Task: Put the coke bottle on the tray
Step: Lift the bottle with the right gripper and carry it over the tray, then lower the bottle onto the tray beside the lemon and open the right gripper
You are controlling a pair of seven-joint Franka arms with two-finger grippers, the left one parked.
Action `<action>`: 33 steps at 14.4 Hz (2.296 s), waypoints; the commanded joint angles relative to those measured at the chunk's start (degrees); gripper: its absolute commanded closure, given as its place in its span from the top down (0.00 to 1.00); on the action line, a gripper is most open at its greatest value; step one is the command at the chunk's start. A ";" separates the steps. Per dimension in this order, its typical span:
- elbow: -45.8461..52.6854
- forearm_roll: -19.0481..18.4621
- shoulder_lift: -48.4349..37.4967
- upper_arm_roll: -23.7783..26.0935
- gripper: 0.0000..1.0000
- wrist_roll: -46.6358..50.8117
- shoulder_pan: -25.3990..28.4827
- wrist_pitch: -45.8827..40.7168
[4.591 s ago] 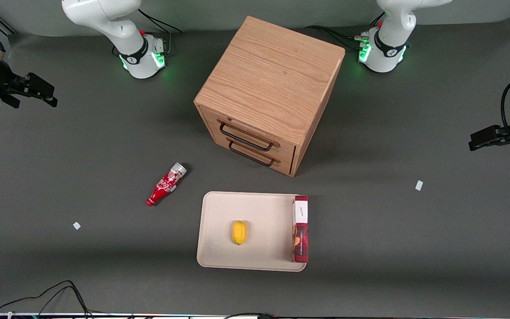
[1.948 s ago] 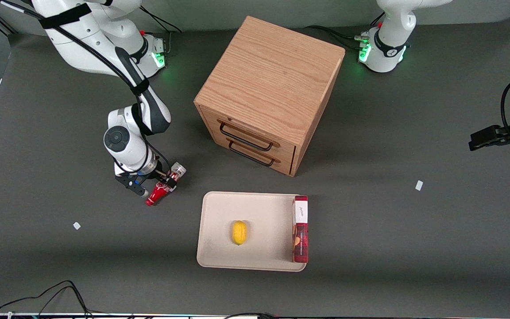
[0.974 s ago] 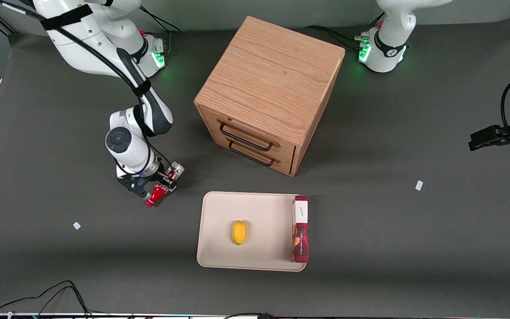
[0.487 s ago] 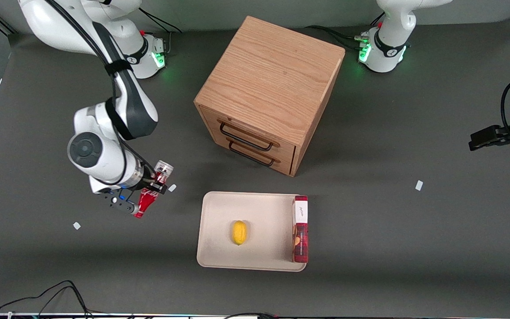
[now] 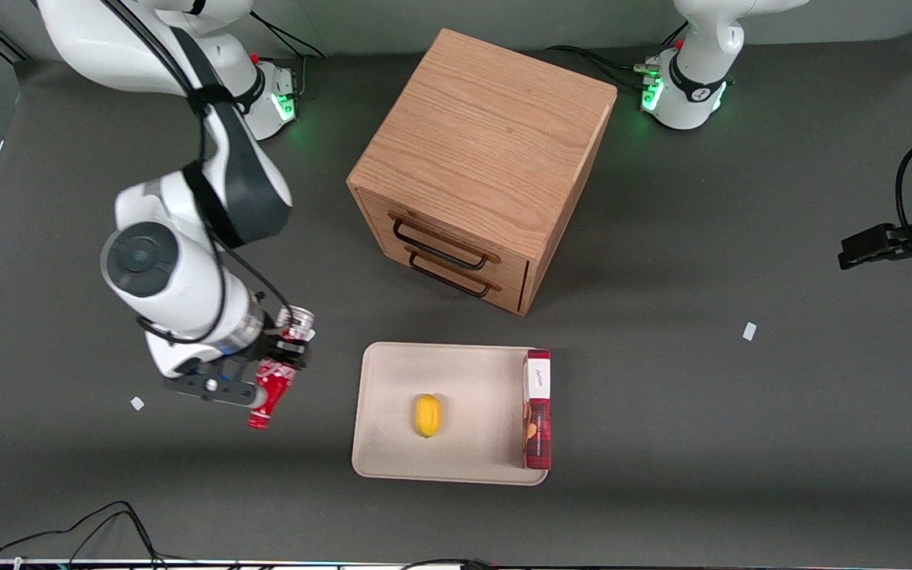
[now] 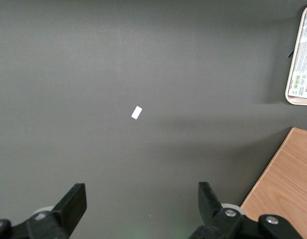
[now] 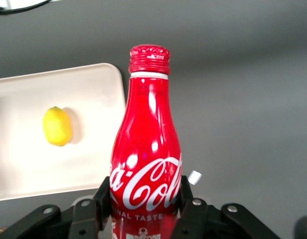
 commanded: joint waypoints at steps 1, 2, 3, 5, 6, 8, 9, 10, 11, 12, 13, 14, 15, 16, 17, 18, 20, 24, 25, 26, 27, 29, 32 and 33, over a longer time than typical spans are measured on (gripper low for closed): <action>11.38 -1.65 11.18 1.76 0.09 -8.39 0.14 3.95; 11.30 -1.56 13.03 1.85 0.10 -10.78 0.41 8.34; 11.21 -1.56 15.14 1.86 0.10 -11.50 0.50 11.60; 11.21 -1.39 19.27 1.86 0.10 -10.98 1.11 17.49; 11.13 -1.30 20.86 1.94 0.10 -10.72 1.11 19.78; 11.04 -1.21 23.41 2.47 0.10 -10.28 1.11 21.91; 10.95 -1.12 24.12 2.47 0.14 -10.19 1.20 22.09; 10.86 -1.12 24.91 2.56 0.16 -10.19 1.11 22.79; 10.69 -1.03 25.53 2.56 0.21 -9.84 1.11 24.10; 10.60 -0.95 26.23 2.56 0.26 -8.88 1.20 25.33; 10.60 -0.95 26.76 2.73 0.34 -8.69 1.20 25.86; 10.51 -0.95 27.11 2.82 0.38 -8.69 1.20 26.48; 10.25 -0.86 27.29 2.82 0.50 -8.69 1.20 27.44; 8.94 -0.86 27.38 2.82 0.59 -8.61 1.11 29.02; 8.23 -0.86 27.38 2.82 0.67 -8.60 1.11 30.69; 7.79 -0.77 27.38 2.91 0.83 -8.60 1.11 31.31; 7.70 -0.77 27.20 2.82 1.00 -8.69 1.02 31.49; 7.70 -0.95 26.07 2.91 1.00 -8.69 1.02 31.14; 6.83 -0.95 24.93 2.82 1.00 -8.78 0.85 30.80; 5.51 -0.95 23.53 2.91 1.00 -8.95 0.59 30.70; 3.67 -0.95 21.42 2.82 1.00 -9.56 0.41 30.18; -0.89 -0.86 15.81 2.91 1.00 -9.57 -0.73 27.82; -10.20 -0.68 3.95 3.09 1.00 -9.57 -3.54 23.08; -12.41 -0.68 0.26 3.00 1.00 -9.74 -4.24 20.45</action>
